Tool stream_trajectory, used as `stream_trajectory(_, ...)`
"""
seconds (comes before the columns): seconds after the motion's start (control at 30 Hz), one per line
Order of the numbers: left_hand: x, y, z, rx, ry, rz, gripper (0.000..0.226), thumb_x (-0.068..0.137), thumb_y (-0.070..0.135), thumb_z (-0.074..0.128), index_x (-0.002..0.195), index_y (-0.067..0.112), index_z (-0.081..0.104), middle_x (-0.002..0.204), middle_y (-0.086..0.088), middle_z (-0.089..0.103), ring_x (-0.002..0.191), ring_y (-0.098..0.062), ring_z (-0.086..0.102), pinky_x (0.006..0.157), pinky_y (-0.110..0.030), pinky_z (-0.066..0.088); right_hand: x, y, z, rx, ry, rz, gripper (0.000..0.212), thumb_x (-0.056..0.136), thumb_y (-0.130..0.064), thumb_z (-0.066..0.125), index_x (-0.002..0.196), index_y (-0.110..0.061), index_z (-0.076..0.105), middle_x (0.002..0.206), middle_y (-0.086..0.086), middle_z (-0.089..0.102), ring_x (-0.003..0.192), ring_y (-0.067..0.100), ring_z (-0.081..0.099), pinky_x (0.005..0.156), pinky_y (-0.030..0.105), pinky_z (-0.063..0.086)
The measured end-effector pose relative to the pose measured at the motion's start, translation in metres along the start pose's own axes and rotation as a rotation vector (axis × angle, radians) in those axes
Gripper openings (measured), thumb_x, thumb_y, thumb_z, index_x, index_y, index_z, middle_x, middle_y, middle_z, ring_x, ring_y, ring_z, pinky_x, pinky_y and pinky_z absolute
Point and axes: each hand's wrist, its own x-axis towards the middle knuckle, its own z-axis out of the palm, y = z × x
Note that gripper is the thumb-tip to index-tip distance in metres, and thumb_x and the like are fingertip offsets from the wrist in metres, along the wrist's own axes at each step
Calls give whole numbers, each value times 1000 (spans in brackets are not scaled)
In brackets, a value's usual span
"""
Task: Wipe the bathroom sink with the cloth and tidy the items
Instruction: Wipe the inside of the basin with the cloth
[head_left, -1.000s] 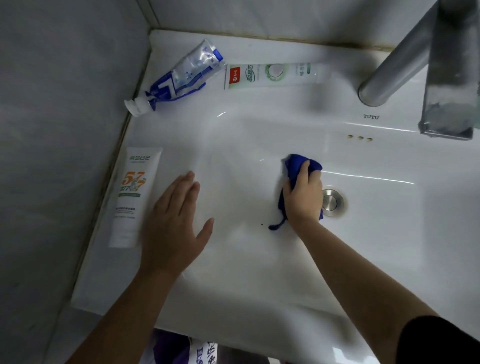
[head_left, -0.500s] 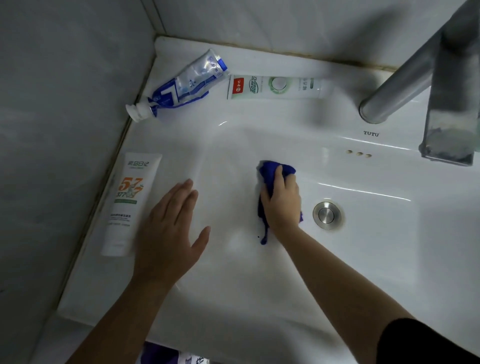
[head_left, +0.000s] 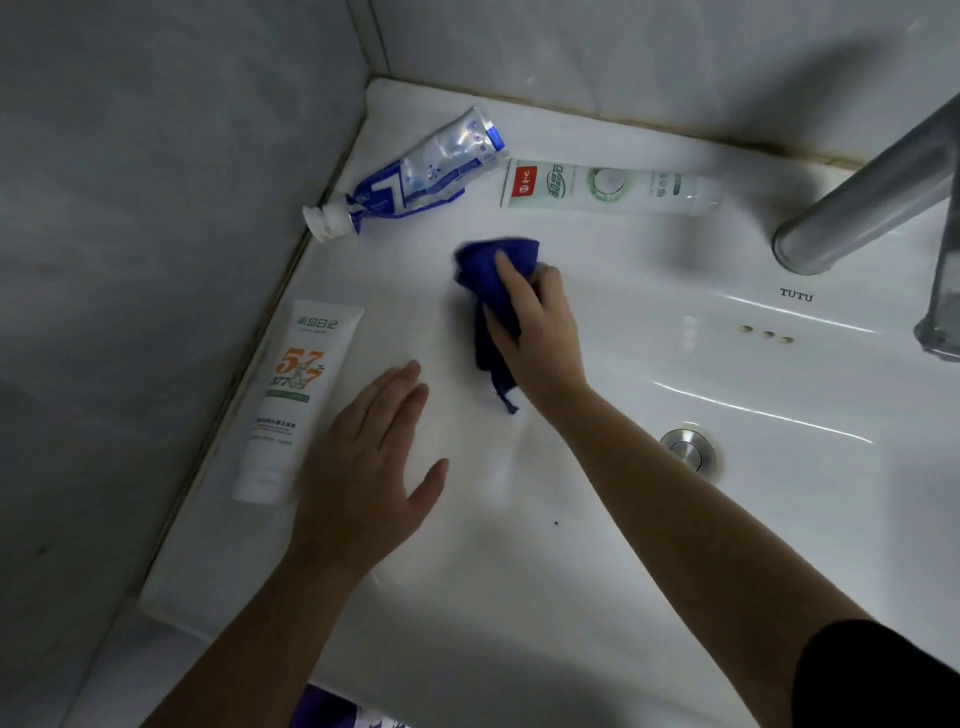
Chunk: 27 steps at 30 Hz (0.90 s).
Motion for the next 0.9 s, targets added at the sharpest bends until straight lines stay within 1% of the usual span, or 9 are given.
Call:
stream_trajectory(0.1, -1, 0, 0, 3, 17, 7, 60, 84, 39, 51, 129, -1, 50, 143, -13, 41, 132, -26, 37, 104, -40, 38, -18, 12, 11, -54, -91, -9, 47, 81, -14, 57, 125, 2, 49, 103, 28, 55, 82, 40, 57, 68, 36, 50)
stream_trajectory(0.17, -1, 0, 1, 3, 30, 9, 59, 84, 39, 50, 129, -1, 50, 142, -13, 42, 131, -26, 38, 103, -40, 38, -54, 28, 5, -85, -182, 68, 48, 79, -24, 48, 118, 3, 55, 94, 27, 58, 70, 39, 59, 57, 33, 48)
stream_trajectory(0.27, -1, 0, 1, -14, 39, 7, 59, 84, 38, 52, 128, -1, 51, 142, -14, 42, 131, -26, 39, 103, -40, 38, -71, 44, -11, -155, -303, 184, 44, 79, -18, 58, 118, 2, 56, 90, 24, 57, 68, 39, 58, 54, 33, 43)
stream_trajectory(0.4, -1, 0, 0, -18, 39, 7, 59, 85, 39, 49, 128, -1, 51, 142, -14, 42, 131, -26, 38, 104, -38, 37, -32, 18, -8, -109, -293, 5, 51, 73, -8, 67, 121, 4, 53, 95, 27, 56, 74, 41, 58, 62, 39, 49)
stream_trajectory(0.5, 0, 0, -1, -8, 33, 4, 59, 85, 40, 48, 128, 0, 50, 142, -14, 42, 131, -25, 38, 104, -37, 37, -10, -4, 3, -80, -278, -70, 52, 79, -11, 63, 127, 1, 46, 104, 25, 55, 82, 39, 56, 67, 39, 50)
stream_trajectory(0.6, 0, 0, 0, -13, 35, 12, 58, 85, 38, 50, 128, 0, 51, 142, -13, 42, 131, -26, 38, 105, -37, 36, -26, 37, -8, -210, -353, -160, 49, 78, -19, 54, 125, -7, 48, 103, 25, 57, 81, 41, 58, 60, 40, 51)
stream_trajectory(0.7, 0, 0, 0, -16, 44, 17, 57, 84, 37, 51, 127, -1, 52, 142, -13, 42, 131, -26, 39, 105, -36, 34, -58, 78, -32, -295, -406, -77, 50, 68, -13, 61, 118, -9, 57, 103, 25, 58, 81, 42, 59, 56, 38, 50)
stream_trajectory(0.8, 0, 0, -1, -12, 51, 22, 56, 84, 37, 50, 126, -1, 52, 141, -14, 43, 130, -26, 39, 106, -35, 33, -90, 76, -46, -263, -443, 18, 49, 65, -13, 62, 114, -9, 61, 86, 19, 56, 68, 35, 57, 53, 27, 37)
stream_trajectory(0.9, 0, 1, -2, -14, 58, 24, 56, 83, 36, 50, 124, -2, 54, 140, -14, 45, 129, -27, 40, 105, -34, 32, -132, 62, -56, -201, -481, 9, 50, 66, -19, 62, 115, -15, 57, 83, 12, 56, 64, 30, 56, 48, 28, 41)
